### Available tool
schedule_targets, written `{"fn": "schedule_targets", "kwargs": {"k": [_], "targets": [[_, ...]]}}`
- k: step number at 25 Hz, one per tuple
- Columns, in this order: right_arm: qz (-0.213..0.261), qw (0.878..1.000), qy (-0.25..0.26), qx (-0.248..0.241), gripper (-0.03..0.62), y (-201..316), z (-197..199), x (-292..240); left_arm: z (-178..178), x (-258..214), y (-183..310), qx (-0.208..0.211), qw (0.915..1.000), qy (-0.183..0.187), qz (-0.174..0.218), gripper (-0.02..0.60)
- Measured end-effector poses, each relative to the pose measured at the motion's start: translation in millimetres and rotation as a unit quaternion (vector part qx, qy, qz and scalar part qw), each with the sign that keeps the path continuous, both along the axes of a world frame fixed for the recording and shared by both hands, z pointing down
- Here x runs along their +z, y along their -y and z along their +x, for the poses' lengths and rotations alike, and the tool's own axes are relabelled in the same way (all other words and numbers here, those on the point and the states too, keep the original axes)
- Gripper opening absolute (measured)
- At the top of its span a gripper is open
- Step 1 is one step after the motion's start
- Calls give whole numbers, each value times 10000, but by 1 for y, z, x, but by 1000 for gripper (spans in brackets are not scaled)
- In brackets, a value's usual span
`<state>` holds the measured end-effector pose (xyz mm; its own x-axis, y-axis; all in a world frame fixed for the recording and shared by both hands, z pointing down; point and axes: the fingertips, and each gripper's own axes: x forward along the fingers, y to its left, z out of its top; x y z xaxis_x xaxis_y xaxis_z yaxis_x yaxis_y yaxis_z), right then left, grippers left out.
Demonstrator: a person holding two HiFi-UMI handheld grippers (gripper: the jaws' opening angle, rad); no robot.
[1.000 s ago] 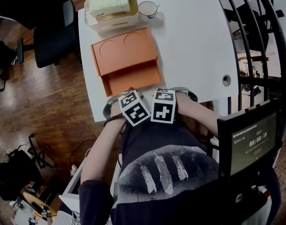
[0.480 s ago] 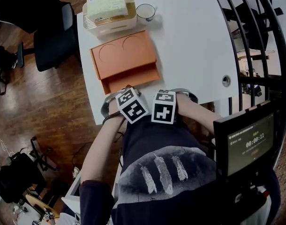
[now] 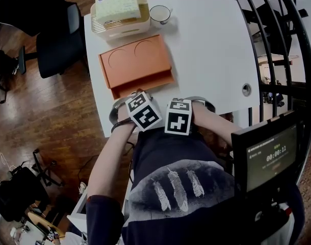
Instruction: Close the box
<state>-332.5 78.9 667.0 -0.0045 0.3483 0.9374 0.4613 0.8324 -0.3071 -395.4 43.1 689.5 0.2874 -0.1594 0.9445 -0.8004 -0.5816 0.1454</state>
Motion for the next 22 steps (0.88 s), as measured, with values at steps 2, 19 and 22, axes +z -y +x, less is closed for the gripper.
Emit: {"fn": "schedule_targets", "kwargs": {"k": [2, 19, 22], "targets": [[-34, 10000, 23, 14, 5, 0, -3, -2, -2, 0, 2, -3, 10000, 11, 9, 14], [-79, 10000, -3, 24, 3, 5, -6, -1, -11, -1, 13, 22, 10000, 41, 30, 14], [-77, 10000, -2, 16, 3, 5, -6, -1, -11, -2, 14, 17, 10000, 42, 38, 13]]}}
